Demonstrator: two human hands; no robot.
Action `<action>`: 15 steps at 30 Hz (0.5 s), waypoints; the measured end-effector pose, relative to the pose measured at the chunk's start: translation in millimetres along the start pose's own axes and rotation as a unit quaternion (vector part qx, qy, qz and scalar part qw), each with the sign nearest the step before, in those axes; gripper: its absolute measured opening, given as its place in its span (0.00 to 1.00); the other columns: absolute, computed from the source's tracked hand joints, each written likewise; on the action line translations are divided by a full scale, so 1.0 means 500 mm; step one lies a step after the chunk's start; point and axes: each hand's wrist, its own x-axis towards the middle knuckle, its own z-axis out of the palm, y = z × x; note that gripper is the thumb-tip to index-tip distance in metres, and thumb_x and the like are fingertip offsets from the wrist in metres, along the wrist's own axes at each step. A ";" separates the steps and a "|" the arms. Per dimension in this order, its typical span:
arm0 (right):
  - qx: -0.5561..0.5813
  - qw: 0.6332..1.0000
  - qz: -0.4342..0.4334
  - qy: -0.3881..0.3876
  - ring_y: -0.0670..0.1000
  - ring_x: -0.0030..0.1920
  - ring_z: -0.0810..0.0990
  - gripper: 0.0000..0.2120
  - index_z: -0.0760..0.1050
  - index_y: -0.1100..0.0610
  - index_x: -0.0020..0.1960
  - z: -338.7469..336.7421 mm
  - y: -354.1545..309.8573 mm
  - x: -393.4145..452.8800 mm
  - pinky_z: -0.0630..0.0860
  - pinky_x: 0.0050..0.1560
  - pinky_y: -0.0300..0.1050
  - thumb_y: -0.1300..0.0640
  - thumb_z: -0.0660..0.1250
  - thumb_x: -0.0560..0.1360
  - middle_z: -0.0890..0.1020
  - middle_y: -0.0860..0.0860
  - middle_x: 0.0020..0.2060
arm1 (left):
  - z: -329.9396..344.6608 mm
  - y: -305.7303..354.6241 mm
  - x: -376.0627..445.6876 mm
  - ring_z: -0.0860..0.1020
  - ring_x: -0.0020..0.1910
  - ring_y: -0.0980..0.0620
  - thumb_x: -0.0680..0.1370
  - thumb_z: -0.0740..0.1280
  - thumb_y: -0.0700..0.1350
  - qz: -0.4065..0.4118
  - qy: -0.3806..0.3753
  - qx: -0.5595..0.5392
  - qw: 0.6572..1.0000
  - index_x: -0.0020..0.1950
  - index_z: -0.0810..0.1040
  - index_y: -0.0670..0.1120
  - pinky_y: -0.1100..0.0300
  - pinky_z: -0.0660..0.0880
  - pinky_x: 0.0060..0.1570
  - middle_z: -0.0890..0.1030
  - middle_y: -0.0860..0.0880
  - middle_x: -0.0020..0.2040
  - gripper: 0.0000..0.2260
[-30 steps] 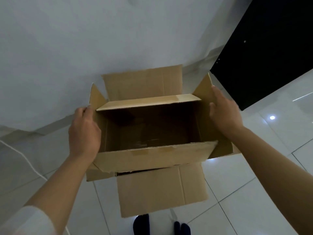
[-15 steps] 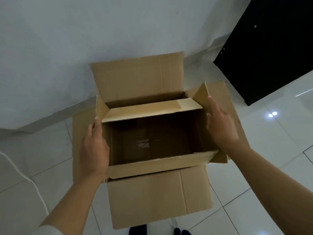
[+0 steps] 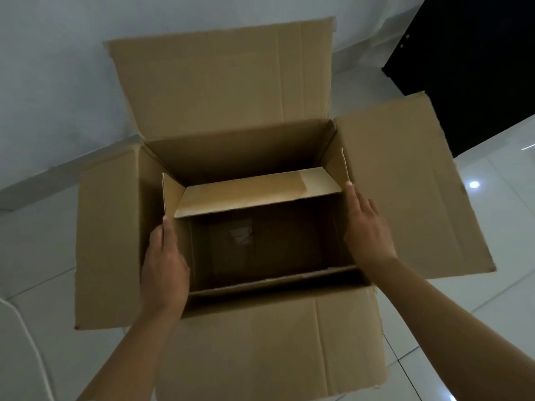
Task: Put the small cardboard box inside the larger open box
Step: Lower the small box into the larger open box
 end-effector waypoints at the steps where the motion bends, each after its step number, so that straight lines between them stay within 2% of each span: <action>1: -0.036 0.999 -0.016 0.012 0.60 0.66 0.64 0.37 0.44 0.61 0.73 0.012 0.002 -0.002 0.65 0.65 0.53 0.71 0.61 0.71 0.56 0.60 0.73 | 0.007 0.000 -0.001 0.74 0.56 0.40 0.74 0.61 0.31 -0.004 -0.016 0.007 1.000 0.73 0.50 0.41 0.47 0.77 0.52 0.62 0.38 0.71 0.32; 3: -0.088 0.995 -0.033 0.028 0.62 0.68 0.60 0.37 0.47 0.63 0.72 0.029 0.005 -0.007 0.62 0.66 0.57 0.70 0.63 0.70 0.50 0.59 0.74 | 0.018 0.001 -0.005 0.73 0.59 0.40 0.74 0.62 0.34 -0.014 -0.043 0.021 0.999 0.74 0.45 0.42 0.47 0.75 0.56 0.53 0.41 0.76 0.34; 4: -0.100 0.994 -0.026 0.022 0.62 0.71 0.54 0.37 0.45 0.62 0.72 0.033 0.008 -0.011 0.57 0.68 0.57 0.69 0.63 0.70 0.46 0.58 0.74 | 0.022 0.001 -0.009 0.71 0.62 0.40 0.75 0.63 0.36 -0.011 -0.053 0.036 0.998 0.74 0.44 0.41 0.46 0.72 0.58 0.49 0.42 0.76 0.35; 6: -0.118 0.993 -0.015 0.001 0.58 0.73 0.39 0.35 0.40 0.60 0.72 0.036 0.020 -0.016 0.43 0.71 0.54 0.65 0.59 0.74 0.36 0.54 0.72 | 0.028 0.000 -0.014 0.59 0.72 0.40 0.76 0.62 0.45 0.002 -0.066 0.068 0.995 0.73 0.42 0.41 0.44 0.65 0.64 0.42 0.42 0.76 0.35; 7: -0.120 0.993 -0.018 -0.001 0.56 0.72 0.35 0.33 0.40 0.59 0.72 0.035 0.027 -0.017 0.38 0.70 0.52 0.63 0.57 0.76 0.34 0.53 0.69 | 0.028 0.000 -0.016 0.51 0.74 0.41 0.76 0.61 0.48 0.005 -0.073 0.078 0.994 0.73 0.41 0.41 0.43 0.61 0.67 0.39 0.43 0.75 0.35; 9: -0.095 0.995 -0.024 0.008 0.53 0.70 0.33 0.26 0.43 0.58 0.73 0.032 0.030 -0.020 0.35 0.68 0.51 0.58 0.51 0.79 0.35 0.51 0.69 | 0.025 -0.001 -0.020 0.41 0.74 0.42 0.77 0.57 0.53 0.006 -0.074 0.079 0.994 0.73 0.38 0.44 0.42 0.52 0.71 0.33 0.46 0.72 0.35; 12: -0.058 0.998 -0.027 0.005 0.52 0.70 0.35 0.26 0.49 0.56 0.73 0.026 0.019 -0.034 0.36 0.69 0.51 0.49 0.42 0.77 0.38 0.50 0.69 | 0.025 0.005 -0.030 0.36 0.72 0.46 0.77 0.52 0.59 0.025 -0.060 0.071 0.995 0.72 0.38 0.46 0.43 0.45 0.71 0.33 0.48 0.71 0.33; 15: -0.039 0.997 -0.072 0.003 0.53 0.71 0.37 0.31 0.55 0.55 0.71 0.021 -0.007 -0.051 0.37 0.69 0.51 0.43 0.37 0.74 0.42 0.51 0.71 | 0.026 0.012 -0.041 0.43 0.72 0.44 0.74 0.47 0.60 0.084 -0.039 0.100 0.991 0.73 0.49 0.46 0.42 0.46 0.67 0.46 0.44 0.75 0.31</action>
